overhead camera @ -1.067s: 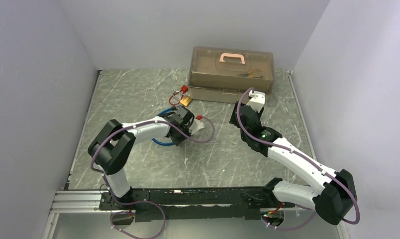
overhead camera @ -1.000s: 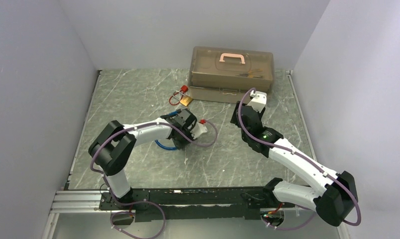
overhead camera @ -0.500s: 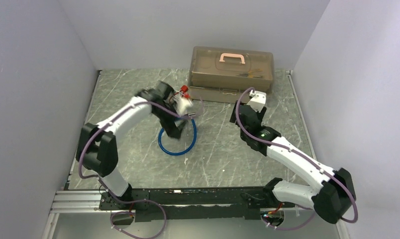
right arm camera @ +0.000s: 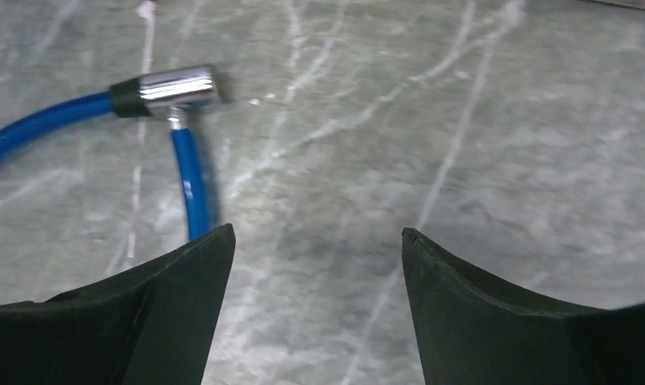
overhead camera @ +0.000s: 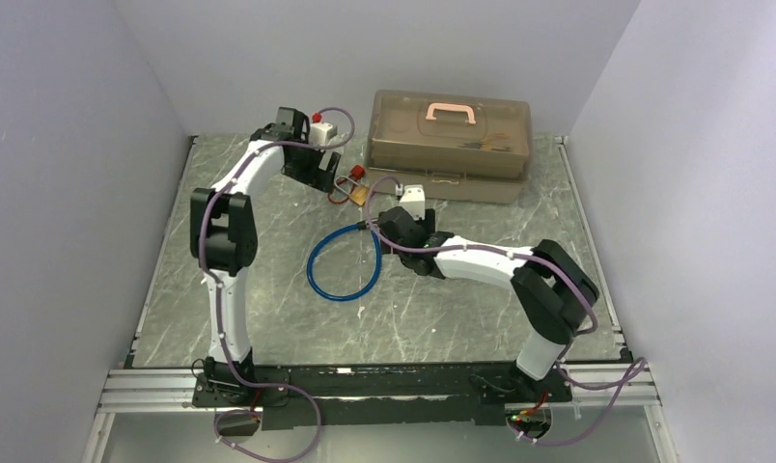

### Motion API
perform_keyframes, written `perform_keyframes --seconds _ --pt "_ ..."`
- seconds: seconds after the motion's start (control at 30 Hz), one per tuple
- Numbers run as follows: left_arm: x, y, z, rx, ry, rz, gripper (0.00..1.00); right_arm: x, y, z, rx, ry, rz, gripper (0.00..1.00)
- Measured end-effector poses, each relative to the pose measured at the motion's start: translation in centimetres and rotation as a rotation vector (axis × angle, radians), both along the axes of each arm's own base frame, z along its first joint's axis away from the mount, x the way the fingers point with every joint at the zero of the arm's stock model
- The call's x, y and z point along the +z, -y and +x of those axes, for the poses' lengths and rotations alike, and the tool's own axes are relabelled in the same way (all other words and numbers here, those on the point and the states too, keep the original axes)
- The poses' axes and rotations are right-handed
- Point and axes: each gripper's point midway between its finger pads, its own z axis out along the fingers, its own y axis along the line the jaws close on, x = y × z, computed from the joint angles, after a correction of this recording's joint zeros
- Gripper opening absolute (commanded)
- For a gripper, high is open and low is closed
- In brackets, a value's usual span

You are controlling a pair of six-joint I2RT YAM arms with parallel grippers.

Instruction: Unlock with the key

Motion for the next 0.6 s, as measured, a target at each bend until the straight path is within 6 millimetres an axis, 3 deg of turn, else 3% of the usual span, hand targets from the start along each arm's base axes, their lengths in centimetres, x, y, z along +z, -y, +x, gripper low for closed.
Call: perform_keyframes --seconds 0.1,0.2,0.37,0.6 --pt "-3.3 -0.2 1.7 0.063 -0.035 0.032 0.98 -0.5 -2.0 0.6 0.031 -0.002 0.023 0.80" --pt "-4.9 -0.5 3.0 0.109 -0.025 0.085 0.98 -1.1 -3.3 1.3 0.046 -0.008 0.036 0.80" --pt "-4.6 0.4 4.8 0.130 0.046 0.138 0.97 -2.1 -5.4 1.9 0.078 -0.020 0.048 0.76" --pt "-4.7 2.4 5.7 0.145 0.096 0.162 0.94 -4.3 -6.7 1.0 0.105 -0.052 0.024 0.60"
